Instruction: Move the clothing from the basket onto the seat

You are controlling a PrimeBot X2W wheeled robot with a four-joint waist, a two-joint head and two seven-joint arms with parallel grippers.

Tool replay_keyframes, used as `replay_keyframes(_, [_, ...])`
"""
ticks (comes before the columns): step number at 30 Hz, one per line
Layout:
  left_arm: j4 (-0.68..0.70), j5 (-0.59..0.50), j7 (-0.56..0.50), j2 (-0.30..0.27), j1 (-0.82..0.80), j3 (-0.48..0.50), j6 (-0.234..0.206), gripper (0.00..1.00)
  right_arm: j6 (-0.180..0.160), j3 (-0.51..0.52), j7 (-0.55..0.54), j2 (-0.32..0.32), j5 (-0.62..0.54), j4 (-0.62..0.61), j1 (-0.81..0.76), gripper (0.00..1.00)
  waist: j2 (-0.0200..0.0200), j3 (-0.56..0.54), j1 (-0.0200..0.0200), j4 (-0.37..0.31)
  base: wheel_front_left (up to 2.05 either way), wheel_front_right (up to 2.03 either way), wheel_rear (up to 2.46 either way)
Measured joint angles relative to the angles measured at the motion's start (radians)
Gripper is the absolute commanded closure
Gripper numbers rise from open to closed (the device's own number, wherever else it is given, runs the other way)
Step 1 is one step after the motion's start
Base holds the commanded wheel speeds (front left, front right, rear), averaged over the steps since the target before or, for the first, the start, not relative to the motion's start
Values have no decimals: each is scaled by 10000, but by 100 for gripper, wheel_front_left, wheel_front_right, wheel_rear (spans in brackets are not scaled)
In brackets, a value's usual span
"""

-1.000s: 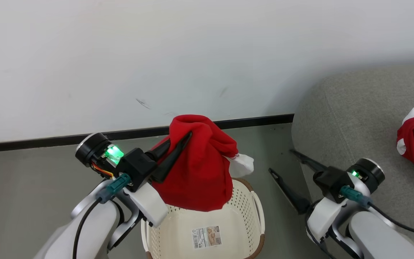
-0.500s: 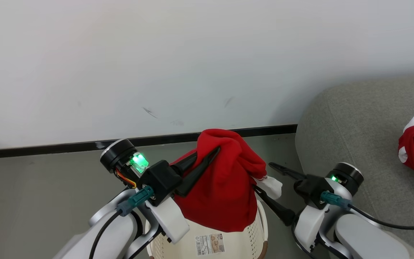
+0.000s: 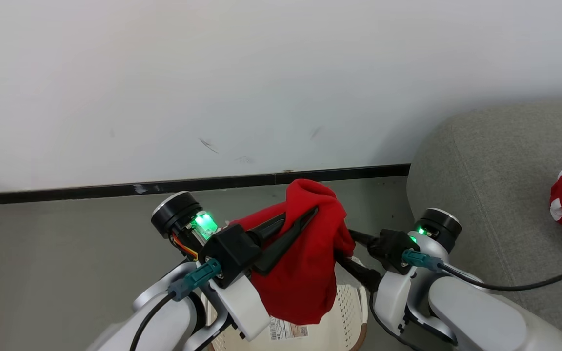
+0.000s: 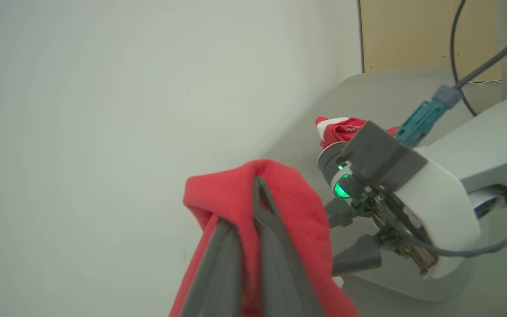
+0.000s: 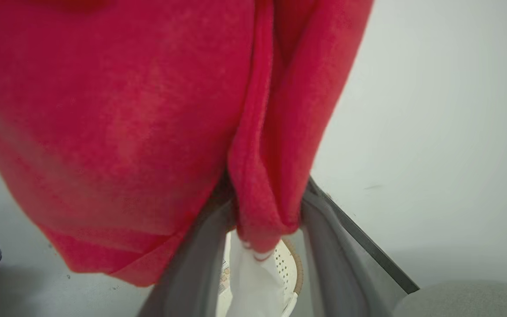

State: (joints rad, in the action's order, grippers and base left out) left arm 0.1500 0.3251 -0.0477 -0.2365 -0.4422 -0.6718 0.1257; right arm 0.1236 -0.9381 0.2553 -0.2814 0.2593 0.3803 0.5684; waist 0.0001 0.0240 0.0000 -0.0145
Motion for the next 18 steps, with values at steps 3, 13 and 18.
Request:
replay_keyframes(3, [40, 38, -42, 2, 19, 25, 0, 100, 0, -167, 0, 33, 127, 125, 179, 100, 0, 48, 0, 14, 0, 0, 0])
replay_keyframes(13, [-58, 554, -29, 111, 572, 462, -280, 100, 0, 453, 0, -21, 947, 165, 306, 100, 0, 134, 0, -105, 0, 0, 0])
replay_keyframes(18, [-180, 784, 263, 219, 851, 704, -453, 0, 0, 1264, 0, -316, 1112, 50, 299, 100, 0, 146, 0, -242, 0, 0, 0])
